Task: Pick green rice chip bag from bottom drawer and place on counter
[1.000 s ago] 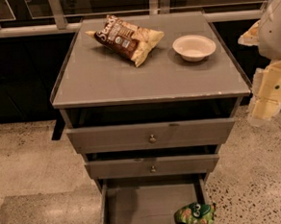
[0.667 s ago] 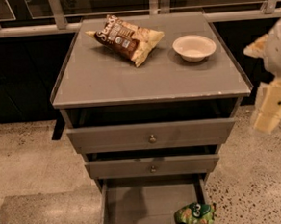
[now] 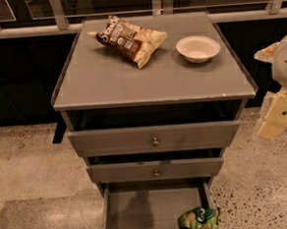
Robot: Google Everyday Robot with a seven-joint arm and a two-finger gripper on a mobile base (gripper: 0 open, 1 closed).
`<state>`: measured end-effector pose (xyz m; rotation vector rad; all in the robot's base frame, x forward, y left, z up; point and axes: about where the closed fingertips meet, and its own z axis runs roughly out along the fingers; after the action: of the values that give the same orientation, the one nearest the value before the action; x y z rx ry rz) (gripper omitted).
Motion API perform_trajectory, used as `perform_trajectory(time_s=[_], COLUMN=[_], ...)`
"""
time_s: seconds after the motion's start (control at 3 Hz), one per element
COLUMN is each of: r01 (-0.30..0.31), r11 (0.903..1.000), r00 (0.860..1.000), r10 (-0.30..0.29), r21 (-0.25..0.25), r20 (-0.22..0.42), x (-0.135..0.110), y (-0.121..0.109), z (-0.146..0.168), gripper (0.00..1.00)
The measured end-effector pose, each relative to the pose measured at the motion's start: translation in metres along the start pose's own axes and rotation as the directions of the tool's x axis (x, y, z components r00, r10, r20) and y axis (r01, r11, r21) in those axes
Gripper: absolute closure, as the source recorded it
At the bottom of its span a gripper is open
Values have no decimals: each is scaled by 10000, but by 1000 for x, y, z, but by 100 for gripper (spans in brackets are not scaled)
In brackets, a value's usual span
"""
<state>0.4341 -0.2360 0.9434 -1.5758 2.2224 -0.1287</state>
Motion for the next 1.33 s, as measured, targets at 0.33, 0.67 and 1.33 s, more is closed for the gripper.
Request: perform_trajectory(time_s=[0.33,0.67,1.33], r01=[-1424,-3224,-4410], r11=[9897,9456,8974], r00=[9890,9445,8921], r10=[1428,3244,4398], r21=[-132,-432,-125], r20=[392,527,1035], x=[27,73,102], y=[25,62,73], z=[28,90,164], gripper=[0,0,0])
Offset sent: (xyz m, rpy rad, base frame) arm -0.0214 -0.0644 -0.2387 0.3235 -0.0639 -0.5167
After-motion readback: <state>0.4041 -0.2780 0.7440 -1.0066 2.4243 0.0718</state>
